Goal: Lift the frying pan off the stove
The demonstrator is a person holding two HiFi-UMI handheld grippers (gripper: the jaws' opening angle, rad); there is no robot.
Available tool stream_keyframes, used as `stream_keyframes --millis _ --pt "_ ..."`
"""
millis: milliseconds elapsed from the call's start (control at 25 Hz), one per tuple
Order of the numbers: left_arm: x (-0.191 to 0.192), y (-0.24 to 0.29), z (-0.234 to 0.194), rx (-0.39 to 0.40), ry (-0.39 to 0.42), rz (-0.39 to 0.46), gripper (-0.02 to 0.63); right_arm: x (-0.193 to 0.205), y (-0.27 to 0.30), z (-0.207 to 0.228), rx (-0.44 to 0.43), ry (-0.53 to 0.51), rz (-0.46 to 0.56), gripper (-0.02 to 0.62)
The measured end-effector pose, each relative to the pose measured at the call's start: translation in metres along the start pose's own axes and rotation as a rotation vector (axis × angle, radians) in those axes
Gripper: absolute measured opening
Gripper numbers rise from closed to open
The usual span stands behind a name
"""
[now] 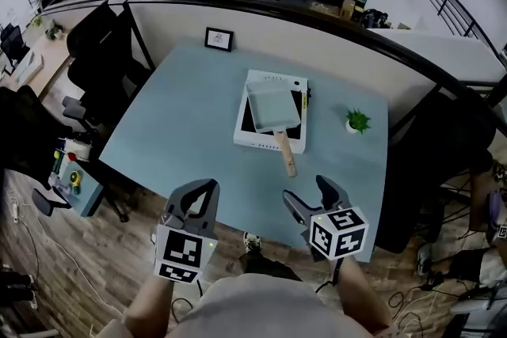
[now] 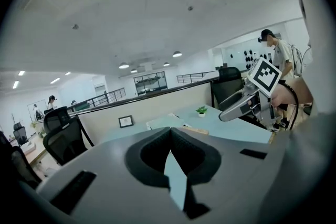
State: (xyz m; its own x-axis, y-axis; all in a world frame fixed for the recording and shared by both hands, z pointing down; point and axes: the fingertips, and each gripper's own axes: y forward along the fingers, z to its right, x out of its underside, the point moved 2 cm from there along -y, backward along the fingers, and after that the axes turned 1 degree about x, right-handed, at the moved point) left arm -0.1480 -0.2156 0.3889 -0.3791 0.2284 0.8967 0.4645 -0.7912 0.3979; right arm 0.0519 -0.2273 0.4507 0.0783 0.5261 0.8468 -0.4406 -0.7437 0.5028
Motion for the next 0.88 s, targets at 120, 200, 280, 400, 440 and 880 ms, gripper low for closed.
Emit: stream_keyframes --millis 120,200,280,400,440,880 --pt "0.003 0.037 -0.012 0.016 -0.002 -0.035 0.003 -0.006 0.033 0.02 -0.006 0.024 -0.038 0.373" --pt "0.005 0.057 -0.018 0.025 -0.001 -0.059 0.003 -0.005 0.055 0.033 -0.014 0.053 -0.071 0.373" --pt "0.007 0.073 -0.024 0.033 0.004 -0.077 0.003 -0.003 0.076 0.045 -0.023 0.09 -0.11 0.371" --pt "0.017 0.1 -0.03 0.044 0.004 -0.124 0.003 0.003 0.103 0.065 -0.031 0.153 -0.171 0.371" --pt "0.021 0.109 -0.032 0.044 0.005 -0.139 0.003 0.004 0.112 0.07 -0.034 0.171 -0.188 0.37" --pt "0.057 0.171 -0.039 0.086 0.026 -0.223 0.003 0.024 0.194 0.087 -0.065 0.202 -0.354 0.35"
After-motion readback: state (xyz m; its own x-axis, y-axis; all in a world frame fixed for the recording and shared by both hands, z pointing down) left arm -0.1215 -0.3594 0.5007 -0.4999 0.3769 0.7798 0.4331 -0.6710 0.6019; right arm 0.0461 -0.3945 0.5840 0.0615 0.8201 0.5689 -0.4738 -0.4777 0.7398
